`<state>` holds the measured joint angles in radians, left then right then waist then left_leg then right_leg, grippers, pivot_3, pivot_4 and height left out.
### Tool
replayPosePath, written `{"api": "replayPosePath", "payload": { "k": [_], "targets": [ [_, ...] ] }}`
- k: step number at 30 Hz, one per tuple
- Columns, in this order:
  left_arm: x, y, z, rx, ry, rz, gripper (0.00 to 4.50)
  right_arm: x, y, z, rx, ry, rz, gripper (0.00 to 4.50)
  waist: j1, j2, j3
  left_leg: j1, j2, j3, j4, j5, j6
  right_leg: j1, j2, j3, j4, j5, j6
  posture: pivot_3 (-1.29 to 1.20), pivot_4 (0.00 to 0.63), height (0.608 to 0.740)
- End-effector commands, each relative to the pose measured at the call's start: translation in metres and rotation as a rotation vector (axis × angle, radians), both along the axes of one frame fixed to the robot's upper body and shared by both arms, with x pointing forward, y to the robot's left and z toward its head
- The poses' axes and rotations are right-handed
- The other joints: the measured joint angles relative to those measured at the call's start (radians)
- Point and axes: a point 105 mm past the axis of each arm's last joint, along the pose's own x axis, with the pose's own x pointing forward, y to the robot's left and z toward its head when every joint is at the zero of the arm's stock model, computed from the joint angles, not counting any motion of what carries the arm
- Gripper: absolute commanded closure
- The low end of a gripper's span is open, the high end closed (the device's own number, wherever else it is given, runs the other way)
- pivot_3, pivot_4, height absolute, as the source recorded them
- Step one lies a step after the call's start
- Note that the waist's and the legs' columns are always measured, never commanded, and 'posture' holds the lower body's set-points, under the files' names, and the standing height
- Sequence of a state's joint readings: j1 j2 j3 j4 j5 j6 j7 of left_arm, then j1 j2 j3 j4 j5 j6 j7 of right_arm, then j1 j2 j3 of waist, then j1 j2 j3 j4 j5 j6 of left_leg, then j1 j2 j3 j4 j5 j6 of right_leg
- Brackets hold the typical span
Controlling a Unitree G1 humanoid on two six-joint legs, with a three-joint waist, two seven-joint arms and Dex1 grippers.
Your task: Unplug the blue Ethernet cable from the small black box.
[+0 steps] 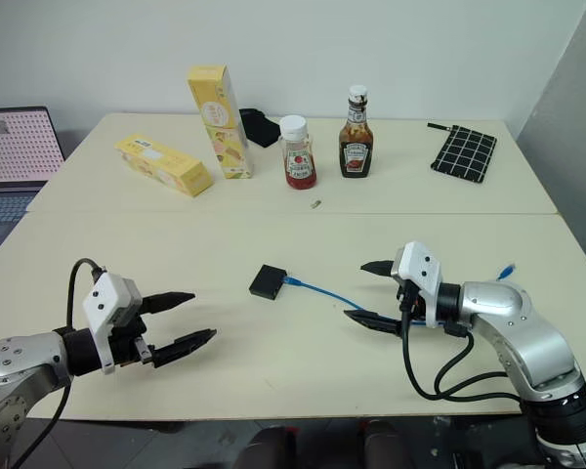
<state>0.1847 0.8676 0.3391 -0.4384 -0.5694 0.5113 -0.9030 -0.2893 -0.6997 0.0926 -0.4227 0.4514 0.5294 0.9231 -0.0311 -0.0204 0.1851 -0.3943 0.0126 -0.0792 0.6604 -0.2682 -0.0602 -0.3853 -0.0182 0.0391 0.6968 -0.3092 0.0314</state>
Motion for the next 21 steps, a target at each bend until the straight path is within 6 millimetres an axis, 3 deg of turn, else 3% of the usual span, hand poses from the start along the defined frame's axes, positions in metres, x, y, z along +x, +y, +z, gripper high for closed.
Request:
{"api": "replayPosePath", "payload": {
  "k": [1, 15, 21],
  "targets": [
    [-0.002, -0.006, 0.012, 0.006, -0.078, -0.044, 0.0, 0.0, -0.002, 0.009, 0.002, -0.05, 0.005, 0.05, 0.0, 0.0, 0.0, 0.0, 0.0, 0.0, 0.0, 0.0, 0.0, 0.0, 0.0, 0.0, 0.0, 0.0, 0.0, 0.0, 0.15, 0.74],
    [-0.001, -0.007, 0.012, 0.002, -0.055, -0.005, 0.0, -0.001, 0.006, -0.001, -0.005, -0.026, 0.004, 0.05, 0.0, 0.0, 0.0, 0.0, 0.0, 0.0, 0.0, 0.0, 0.0, 0.0, 0.0, 0.0, 0.0, 0.0, 0.0, 0.0, 0.15, 0.74],
    [0.001, -0.002, 0.012, 0.021, -0.096, -0.051, 0.0, 0.017, 0.032, -0.015, -0.008, -0.026, -0.017, 0.05, -0.002, 0.0, 0.0, 0.0, 0.0, 0.0, 0.0, 0.0, 0.0, 0.0, 0.0, 0.0, 0.0, 0.0, 0.0, 0.0, 0.15, 0.74]
  ]
}}
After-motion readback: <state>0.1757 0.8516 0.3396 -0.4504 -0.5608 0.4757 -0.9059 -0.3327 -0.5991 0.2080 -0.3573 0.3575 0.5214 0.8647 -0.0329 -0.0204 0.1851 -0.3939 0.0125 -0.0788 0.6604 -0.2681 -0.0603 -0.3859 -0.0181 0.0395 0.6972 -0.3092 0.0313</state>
